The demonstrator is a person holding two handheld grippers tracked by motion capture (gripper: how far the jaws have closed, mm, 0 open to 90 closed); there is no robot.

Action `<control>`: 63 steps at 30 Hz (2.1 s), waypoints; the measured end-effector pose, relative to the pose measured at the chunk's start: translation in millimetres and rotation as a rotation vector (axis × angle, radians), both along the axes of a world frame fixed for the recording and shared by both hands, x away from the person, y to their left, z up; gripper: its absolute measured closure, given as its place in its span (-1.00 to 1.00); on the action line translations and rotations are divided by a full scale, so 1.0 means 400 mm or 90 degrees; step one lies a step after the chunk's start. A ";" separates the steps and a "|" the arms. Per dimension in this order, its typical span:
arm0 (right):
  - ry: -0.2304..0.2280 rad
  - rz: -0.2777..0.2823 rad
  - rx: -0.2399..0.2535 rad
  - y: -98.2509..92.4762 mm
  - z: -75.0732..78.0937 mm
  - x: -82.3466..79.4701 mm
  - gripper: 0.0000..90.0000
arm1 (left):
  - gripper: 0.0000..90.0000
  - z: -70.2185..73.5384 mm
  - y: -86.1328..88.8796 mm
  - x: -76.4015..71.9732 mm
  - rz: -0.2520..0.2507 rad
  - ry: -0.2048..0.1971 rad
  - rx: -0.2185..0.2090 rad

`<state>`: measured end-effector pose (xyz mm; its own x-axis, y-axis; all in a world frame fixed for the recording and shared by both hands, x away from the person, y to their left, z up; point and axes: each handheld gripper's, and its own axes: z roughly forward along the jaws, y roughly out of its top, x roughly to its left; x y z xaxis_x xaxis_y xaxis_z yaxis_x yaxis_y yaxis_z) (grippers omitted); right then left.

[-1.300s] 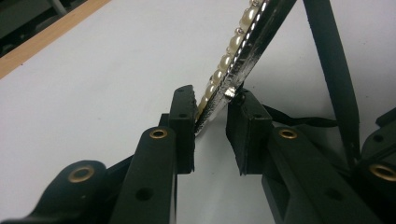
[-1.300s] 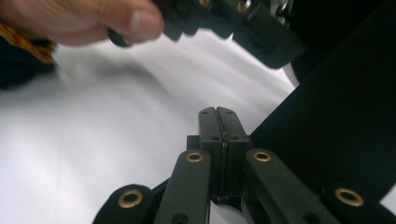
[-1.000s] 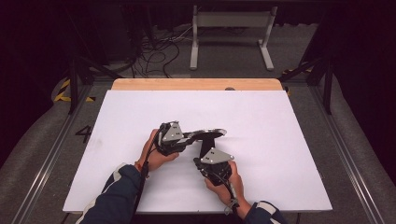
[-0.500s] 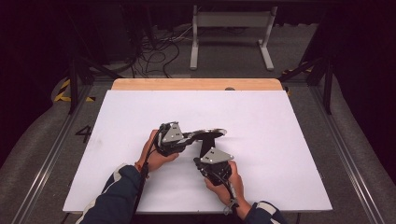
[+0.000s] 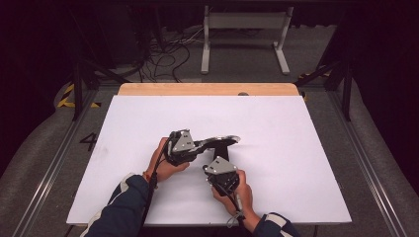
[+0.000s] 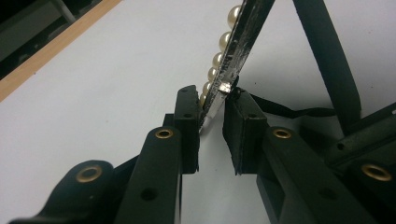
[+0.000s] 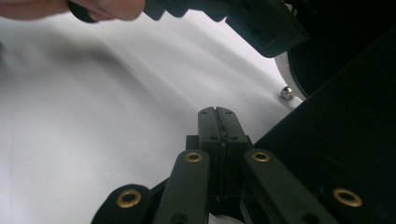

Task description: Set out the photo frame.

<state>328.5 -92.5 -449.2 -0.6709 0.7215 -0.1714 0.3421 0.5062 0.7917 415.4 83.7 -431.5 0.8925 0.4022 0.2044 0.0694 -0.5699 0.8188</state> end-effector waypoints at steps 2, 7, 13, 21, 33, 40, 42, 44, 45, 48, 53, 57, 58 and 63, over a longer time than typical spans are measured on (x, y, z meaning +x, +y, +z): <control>0.000 -0.004 -0.002 0.000 0.000 0.000 1.00 | 0.70 0.001 0.001 -0.001 -0.001 0.001 0.001; 0.007 -0.014 -0.004 -0.006 -0.001 0.001 1.00 | 0.72 0.005 0.000 -0.007 -0.008 -0.003 0.005; 0.014 -0.019 0.000 -0.025 0.000 0.004 1.00 | 0.77 0.012 -0.003 -0.015 -0.021 -0.015 0.013; 0.026 -0.020 0.007 -0.030 -0.004 0.005 1.00 | 0.64 0.003 -0.009 -0.012 -0.013 -0.005 -0.002; 0.028 -0.022 0.072 -0.022 -0.008 0.024 1.00 | 0.63 -0.029 -0.042 0.005 0.009 -0.006 0.019; 0.034 -0.052 0.078 -0.027 -0.016 0.030 1.00 | 0.74 -0.027 -0.041 0.003 -0.003 -0.016 0.031; 0.034 -0.054 0.075 -0.028 -0.015 0.028 1.00 | 0.75 -0.026 -0.041 0.000 -0.005 -0.019 0.033; 0.035 -0.059 0.073 -0.032 -0.015 0.028 1.00 | 0.76 -0.025 -0.040 -0.003 -0.005 -0.018 0.037; 0.039 -0.058 0.076 -0.035 -0.015 0.029 1.00 | 0.77 -0.025 -0.040 -0.003 -0.004 -0.018 0.037; 0.039 -0.060 0.076 -0.044 -0.015 0.030 1.00 | 0.77 -0.024 -0.044 -0.007 -0.003 -0.024 0.042; 0.036 -0.052 0.068 -0.048 -0.015 0.027 1.00 | 0.78 -0.021 -0.044 -0.013 -0.005 -0.026 0.050; 0.029 -0.039 0.057 -0.057 -0.016 0.025 1.00 | 0.78 -0.018 -0.045 -0.023 -0.003 -0.026 0.059; 0.031 -0.038 0.059 -0.060 -0.015 0.026 1.00 | 0.77 -0.018 -0.045 -0.023 -0.003 -0.026 0.059; 0.043 -0.017 0.072 -0.084 -0.013 0.031 1.00 | 0.78 -0.012 -0.052 -0.034 -0.013 -0.030 0.069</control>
